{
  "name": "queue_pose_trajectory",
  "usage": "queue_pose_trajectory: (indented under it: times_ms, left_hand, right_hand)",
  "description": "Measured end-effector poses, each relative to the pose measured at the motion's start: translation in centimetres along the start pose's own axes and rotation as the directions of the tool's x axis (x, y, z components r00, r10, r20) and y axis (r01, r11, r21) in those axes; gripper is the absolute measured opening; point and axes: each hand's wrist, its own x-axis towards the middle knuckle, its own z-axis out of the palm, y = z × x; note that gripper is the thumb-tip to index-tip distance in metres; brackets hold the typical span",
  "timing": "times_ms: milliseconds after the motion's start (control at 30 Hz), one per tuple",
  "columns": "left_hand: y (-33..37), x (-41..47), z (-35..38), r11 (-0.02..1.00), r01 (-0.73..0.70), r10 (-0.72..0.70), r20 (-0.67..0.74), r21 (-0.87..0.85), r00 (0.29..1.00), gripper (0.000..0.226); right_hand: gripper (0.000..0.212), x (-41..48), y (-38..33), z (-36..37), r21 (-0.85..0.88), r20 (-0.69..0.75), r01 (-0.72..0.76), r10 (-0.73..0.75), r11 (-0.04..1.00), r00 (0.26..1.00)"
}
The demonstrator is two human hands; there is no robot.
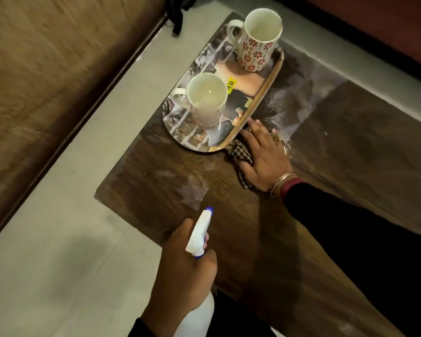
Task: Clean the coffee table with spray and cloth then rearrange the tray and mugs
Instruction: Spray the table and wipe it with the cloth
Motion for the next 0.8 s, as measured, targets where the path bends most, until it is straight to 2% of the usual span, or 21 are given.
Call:
queue_pose_trajectory:
  times_ms: [67,133,233,300,467,533,600,633,700,800]
  left_hand:
    - [0.9,0.5,0.8,1.0,0.002,-0.002,-0.02,-0.003,1.0,0.044]
    - [2.0,1.0,1.6,0.999,-0.025,0.026,-0.043,0.023,0.999,0.044]
    - [4.0,2.6,2.9,1.0,-0.025,0.027,-0.114,0.014,0.993,0.041]
    - [5.1,3.4,3.3,1.0,-0.018,0.017,-0.073,-0.008,0.997,0.034]
    - [8.5,5.5,4.8,0.989,-0.143,0.145,0.062,-0.033,0.988,0.028]
    - [9.2,6.6,5.7,0.985,-0.164,0.167,0.062,-0.044,0.984,0.021]
    - [10.2,7.5,6.5,0.988,-0.15,0.152,0.046,-0.039,0.987,0.018]
    - [10.8,8.0,6.9,0.988,-0.148,0.149,0.042,-0.036,0.988,0.019]
    - [12.3,8.9,7.6,0.987,-0.158,0.16,0.064,-0.042,0.985,0.019]
    - [14.2,10.2,8.1,0.966,-0.252,0.256,0.069,-0.058,0.964,0.018]
  right_hand:
    - [0.077,-1.3,-1.0,0.6,-0.005,-0.025,0.003,-0.003,1.0,1.0]
    - [0.074,-3.1,-1.4,1.1,-0.007,-0.002,0.088,-0.088,0.996,0.996]
    - [0.075,-2.6,2.1,0.1,-0.029,0.081,0.29,-0.287,0.956,0.954]
    - [0.078,-1.4,5.4,-0.8,-0.04,0.086,0.316,-0.312,0.948,0.946]
    - [0.075,5.9,15.6,-6.4,-0.032,-0.07,-0.001,-0.002,0.999,0.998]
    - [0.073,8.4,16.8,-7.2,-0.009,-0.092,-0.123,0.122,0.992,0.988]
    - [0.074,8.5,15.7,-6.4,0.009,-0.095,-0.151,0.151,0.988,0.984]
    - [0.075,7.6,15.0,-5.8,0.011,-0.086,-0.105,0.106,0.994,0.991]
    - [0.077,5.1,14.2,-5.2,-0.01,-0.015,0.092,-0.092,0.996,0.996]
    - [0.072,3.7,15.1,-5.3,-0.014,0.131,0.382,-0.377,0.924,0.917]
